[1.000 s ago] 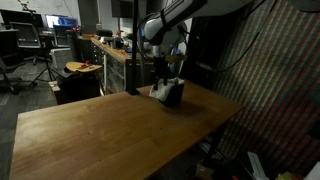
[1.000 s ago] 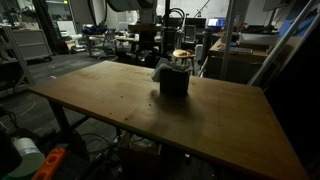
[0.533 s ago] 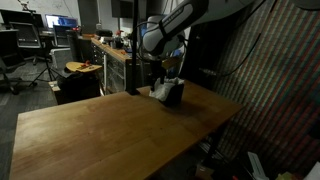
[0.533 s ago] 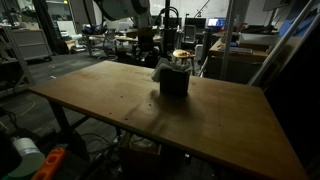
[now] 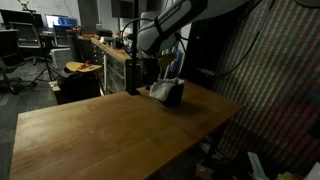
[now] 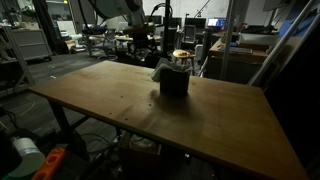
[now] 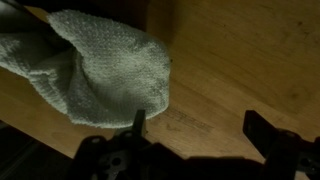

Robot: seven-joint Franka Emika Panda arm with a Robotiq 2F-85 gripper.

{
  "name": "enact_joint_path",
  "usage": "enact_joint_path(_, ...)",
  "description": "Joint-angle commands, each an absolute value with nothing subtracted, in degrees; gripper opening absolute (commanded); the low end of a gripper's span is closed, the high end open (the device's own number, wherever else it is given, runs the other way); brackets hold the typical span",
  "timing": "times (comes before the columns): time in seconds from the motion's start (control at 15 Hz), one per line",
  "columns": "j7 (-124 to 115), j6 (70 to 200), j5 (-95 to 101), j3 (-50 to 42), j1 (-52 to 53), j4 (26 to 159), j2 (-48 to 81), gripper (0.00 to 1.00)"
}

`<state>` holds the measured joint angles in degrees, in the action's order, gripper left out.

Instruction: Put the towel in the black holder

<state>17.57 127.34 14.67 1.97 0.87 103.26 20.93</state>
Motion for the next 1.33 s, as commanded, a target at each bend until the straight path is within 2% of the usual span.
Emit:
enact_joint_path(0.0, 24.88, 125.76, 16.47, 2.32, 0.51, 102.45, 20.94, 1.0)
enact_joint_path(0.67, 38.41, 125.45, 28.23, 2.34, 2.48, 96.71, 26.46, 1.0)
enact_joint_path(1.27, 40.18, 125.51, 41.11, -0.49, 3.15, 89.24, 34.27, 1.0)
